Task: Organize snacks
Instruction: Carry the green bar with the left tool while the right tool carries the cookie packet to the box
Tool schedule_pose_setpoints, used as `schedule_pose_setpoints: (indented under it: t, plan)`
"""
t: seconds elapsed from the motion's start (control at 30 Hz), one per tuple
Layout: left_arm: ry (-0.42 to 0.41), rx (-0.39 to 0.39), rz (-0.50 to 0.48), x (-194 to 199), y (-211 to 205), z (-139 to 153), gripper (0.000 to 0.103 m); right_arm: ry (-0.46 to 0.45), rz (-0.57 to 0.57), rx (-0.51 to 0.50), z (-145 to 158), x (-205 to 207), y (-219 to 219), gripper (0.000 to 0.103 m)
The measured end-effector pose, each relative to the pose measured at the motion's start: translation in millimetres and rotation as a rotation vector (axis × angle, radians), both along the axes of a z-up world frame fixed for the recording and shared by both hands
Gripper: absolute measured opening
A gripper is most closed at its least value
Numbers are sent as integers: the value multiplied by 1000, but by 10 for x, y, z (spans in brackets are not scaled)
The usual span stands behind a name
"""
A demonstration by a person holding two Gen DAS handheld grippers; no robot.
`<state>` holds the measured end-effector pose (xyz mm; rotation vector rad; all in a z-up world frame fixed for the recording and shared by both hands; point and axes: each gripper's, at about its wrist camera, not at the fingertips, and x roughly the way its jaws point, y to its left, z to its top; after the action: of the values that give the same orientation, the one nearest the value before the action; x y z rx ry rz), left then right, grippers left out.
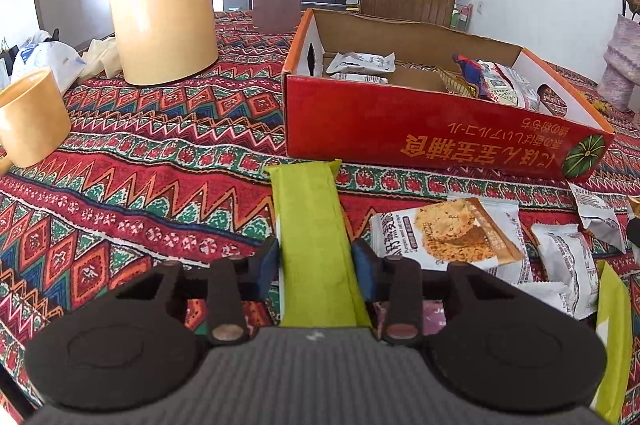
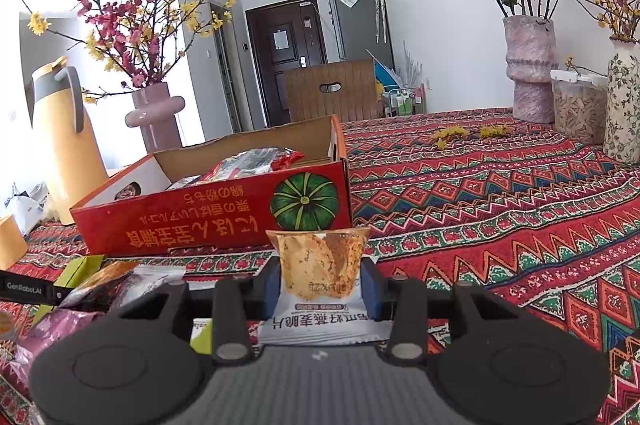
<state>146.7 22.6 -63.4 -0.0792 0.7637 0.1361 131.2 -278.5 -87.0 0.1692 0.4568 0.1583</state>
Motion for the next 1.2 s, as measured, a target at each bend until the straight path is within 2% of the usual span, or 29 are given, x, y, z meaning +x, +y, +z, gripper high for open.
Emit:
schedule_pose_setpoints:
  t: [0.2, 0.5, 0.73, 1.0, 1.2]
  plan:
    - [5, 8, -14, -53, 20, -11, 41, -1, -5, -3, -2, -3, -2, 40]
    - [-7, 38, 23, -62, -65, -30, 45, -4, -16, -9, 2, -16, 9, 40]
    - [-16, 36, 23, -75, -48, -13, 37, -8, -24, -17, 7, -21, 36, 40]
    - [-58, 30, 7, -164, -23, 115, 35, -7, -15, -38, 52, -48, 82, 40]
    - [-107, 34, 1, -196, 1, 286, 35, -56, 14, -33, 254, -103, 144, 40]
